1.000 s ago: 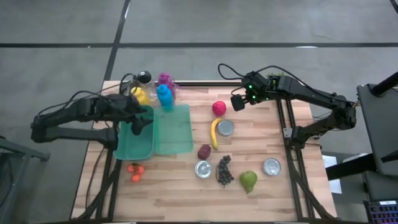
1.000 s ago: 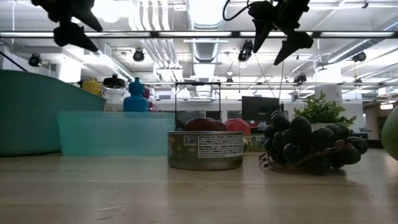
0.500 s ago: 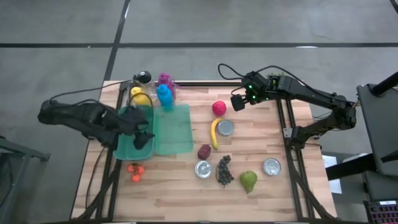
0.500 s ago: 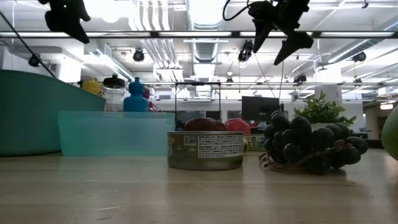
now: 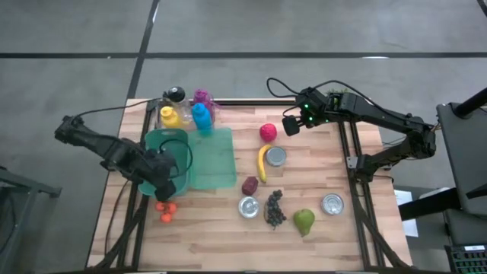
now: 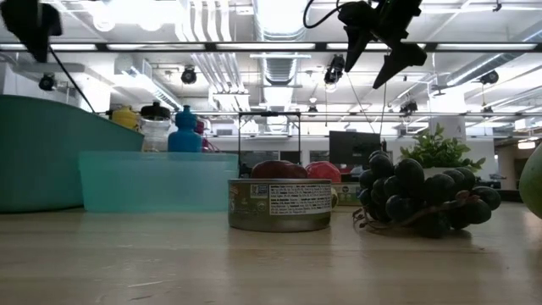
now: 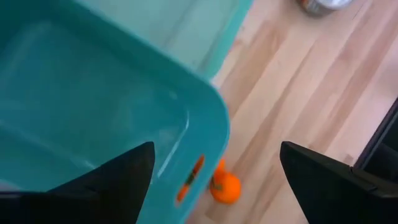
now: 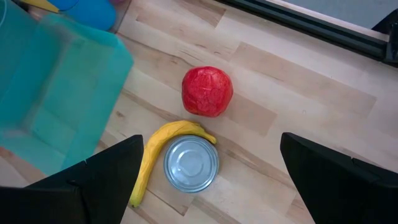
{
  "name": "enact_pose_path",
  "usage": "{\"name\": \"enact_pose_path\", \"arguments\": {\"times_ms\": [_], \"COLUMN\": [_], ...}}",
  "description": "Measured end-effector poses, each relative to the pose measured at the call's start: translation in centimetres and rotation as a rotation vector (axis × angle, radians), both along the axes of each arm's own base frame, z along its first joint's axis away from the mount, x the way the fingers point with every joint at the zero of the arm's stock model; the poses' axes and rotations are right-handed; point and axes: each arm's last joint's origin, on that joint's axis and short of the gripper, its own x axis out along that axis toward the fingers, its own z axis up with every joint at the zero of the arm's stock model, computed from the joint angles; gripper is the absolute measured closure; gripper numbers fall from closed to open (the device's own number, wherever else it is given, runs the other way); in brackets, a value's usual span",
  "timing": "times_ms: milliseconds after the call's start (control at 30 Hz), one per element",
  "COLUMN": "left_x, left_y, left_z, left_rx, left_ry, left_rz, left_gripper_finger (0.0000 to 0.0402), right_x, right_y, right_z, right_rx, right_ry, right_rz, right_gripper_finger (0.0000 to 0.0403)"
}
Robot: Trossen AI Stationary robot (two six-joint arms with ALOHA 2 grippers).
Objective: Pick & Place Food Item
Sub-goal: Put the tangerine into the green bin
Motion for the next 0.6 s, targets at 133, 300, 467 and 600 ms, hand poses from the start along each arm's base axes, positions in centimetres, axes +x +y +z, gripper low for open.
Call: {"name": "enact_pose_path", "arguments": {"times_ms": [133,300,467,600], "left_x": [-0.4,-0.4,-0.1,0.3], "left_y": [-1.2,-3.0,-5.3,-6.8], "left_z": [-0.5,-1.3,-2.5,-3.4], "left_rx": [-0.024,-0.037,-0.045,-0.053], "left_ry": [0.047,0.121,0.207,0.259], "left_rz": [0.04,0.102,0.111,0.083], "left_gripper_finger": [0.0048,0.0048,0.0048,0.0048], "right_x": [0.0,0.0,0.0,0.0], "right_y": [0.0,0.0,0.0,0.0], "right_z": [0.0,0.0,0.0,0.0], "right_rx": [0.0,0.0,0.0,0.0], "right_ry": [0.0,0.0,0.0,0.0], "right_rz": [0.0,0.0,0.0,0.0], "right_gripper_finger": [0.0025,0.0025,0.0025,0.0025]}}
